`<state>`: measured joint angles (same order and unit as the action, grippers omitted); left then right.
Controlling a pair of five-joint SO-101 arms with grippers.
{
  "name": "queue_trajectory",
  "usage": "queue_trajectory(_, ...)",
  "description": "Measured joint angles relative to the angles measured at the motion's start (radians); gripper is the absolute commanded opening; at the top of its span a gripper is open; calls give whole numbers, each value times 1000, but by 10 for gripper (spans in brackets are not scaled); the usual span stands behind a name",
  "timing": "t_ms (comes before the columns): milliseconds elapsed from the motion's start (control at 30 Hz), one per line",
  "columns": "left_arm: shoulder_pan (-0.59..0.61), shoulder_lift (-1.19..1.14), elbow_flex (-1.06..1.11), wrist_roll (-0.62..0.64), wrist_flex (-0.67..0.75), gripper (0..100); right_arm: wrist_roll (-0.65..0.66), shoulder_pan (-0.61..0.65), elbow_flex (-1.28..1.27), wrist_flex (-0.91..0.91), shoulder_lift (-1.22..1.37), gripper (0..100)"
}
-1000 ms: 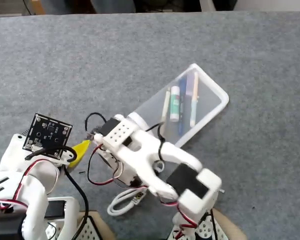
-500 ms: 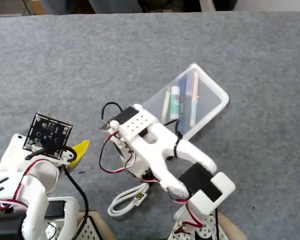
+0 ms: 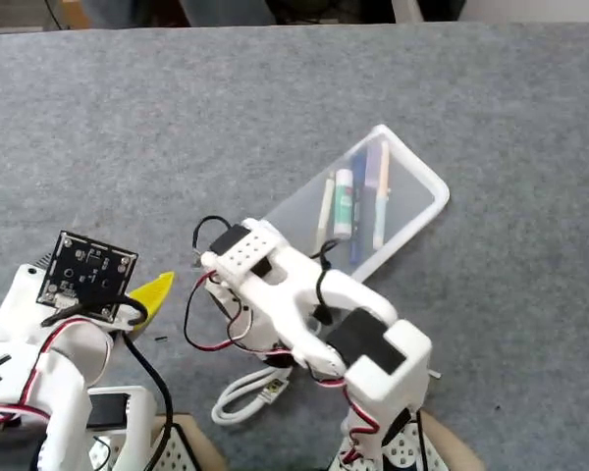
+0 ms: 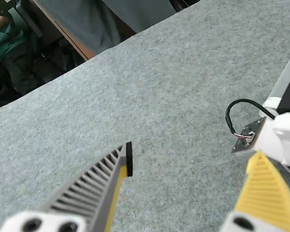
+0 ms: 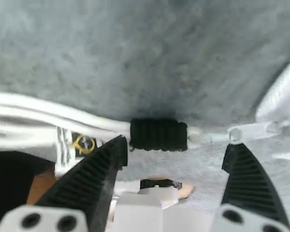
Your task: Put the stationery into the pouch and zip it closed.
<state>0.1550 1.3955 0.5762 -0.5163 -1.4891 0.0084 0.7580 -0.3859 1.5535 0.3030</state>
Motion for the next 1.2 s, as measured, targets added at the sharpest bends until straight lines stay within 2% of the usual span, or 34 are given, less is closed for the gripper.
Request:
queue_trajectory(333,0,0,0,0,0,379,-28,-95,-3,-35,12,326)
queue_trajectory(867,0,0,0,0,0,379,114,-411,-58,-52,11,325)
queue_trajectory(1200,0,0,0,0,0,379,127,-433,-46,-29,-71,328)
